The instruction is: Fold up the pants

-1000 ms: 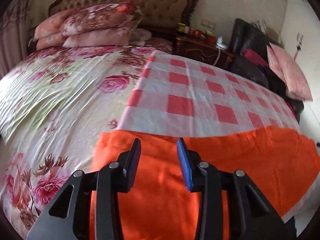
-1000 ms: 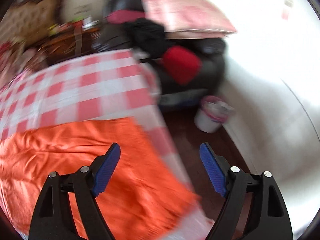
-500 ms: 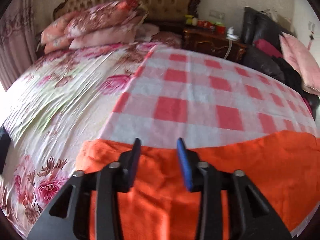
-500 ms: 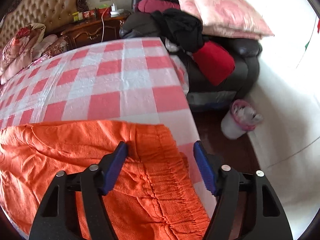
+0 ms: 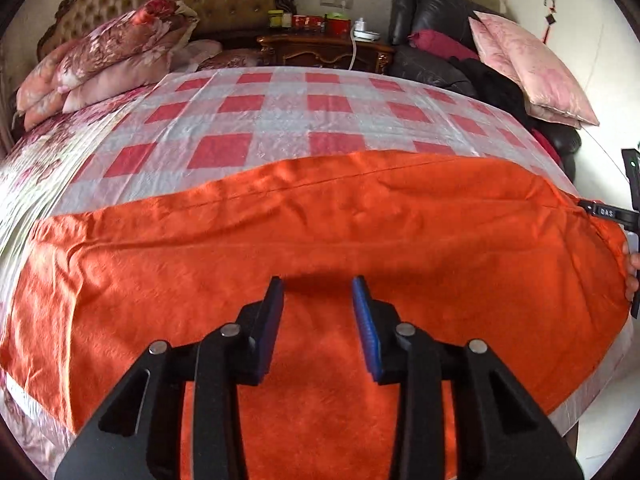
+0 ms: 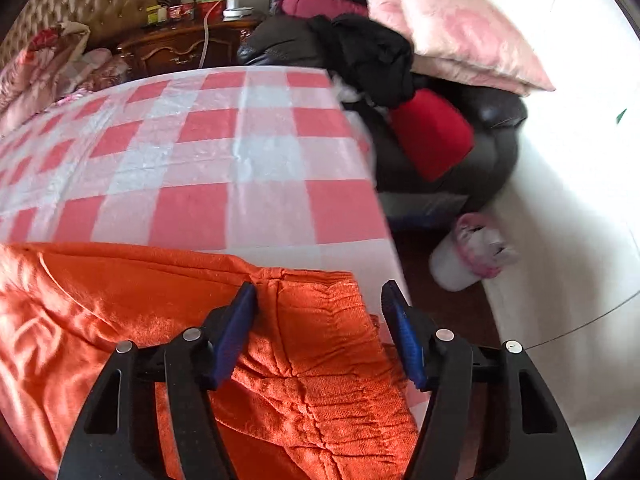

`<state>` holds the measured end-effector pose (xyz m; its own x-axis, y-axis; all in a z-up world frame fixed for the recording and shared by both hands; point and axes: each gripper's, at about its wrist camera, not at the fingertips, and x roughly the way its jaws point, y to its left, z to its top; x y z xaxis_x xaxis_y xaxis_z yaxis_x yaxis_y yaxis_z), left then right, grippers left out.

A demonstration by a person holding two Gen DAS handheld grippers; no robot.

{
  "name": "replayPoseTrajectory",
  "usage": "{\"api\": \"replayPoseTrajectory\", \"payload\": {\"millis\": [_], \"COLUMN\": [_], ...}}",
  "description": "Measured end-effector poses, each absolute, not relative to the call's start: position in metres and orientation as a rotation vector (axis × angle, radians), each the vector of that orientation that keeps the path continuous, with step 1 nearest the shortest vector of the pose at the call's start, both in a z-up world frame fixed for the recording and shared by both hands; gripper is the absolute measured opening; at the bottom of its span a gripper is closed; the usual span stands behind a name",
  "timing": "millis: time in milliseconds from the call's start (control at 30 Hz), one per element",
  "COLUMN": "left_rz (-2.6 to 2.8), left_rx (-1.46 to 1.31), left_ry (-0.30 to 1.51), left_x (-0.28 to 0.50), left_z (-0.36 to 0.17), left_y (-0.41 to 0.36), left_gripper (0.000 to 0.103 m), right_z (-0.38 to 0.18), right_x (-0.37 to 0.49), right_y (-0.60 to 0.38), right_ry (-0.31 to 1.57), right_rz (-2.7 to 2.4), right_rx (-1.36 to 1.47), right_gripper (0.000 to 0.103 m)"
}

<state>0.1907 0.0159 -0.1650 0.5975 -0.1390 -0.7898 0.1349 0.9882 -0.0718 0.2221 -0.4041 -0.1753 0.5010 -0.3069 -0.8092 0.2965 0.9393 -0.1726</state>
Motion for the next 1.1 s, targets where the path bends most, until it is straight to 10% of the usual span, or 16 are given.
{"api": "replayPoseTrajectory", "payload": {"millis": [600,767,1100], "left_rz": [-0.01,-0.043,-0.148], "left_rx": [0.058,0.028,0.095], "left_ry": [0.868,0.837,0.922], "left_x": [0.118,0.127,0.242], "left_z": [-0.168,-0.156,-0.164], "left_y": [0.083,0.092,0.078], "left_gripper": [0.057,0.034,0.021], "right_z": [-0.138,-0.17,-0.179], "right_x": [0.134,0.119,0.1], "right_y": [-0.244,-0.176,-0.175], "right_ry": [0.886,1.002,1.063], "right_rz": [0.009,0.102,0.122], "right_rx": [0.031,-0.146,-0.159], "right_gripper": [0.075,0.075,0.075]}}
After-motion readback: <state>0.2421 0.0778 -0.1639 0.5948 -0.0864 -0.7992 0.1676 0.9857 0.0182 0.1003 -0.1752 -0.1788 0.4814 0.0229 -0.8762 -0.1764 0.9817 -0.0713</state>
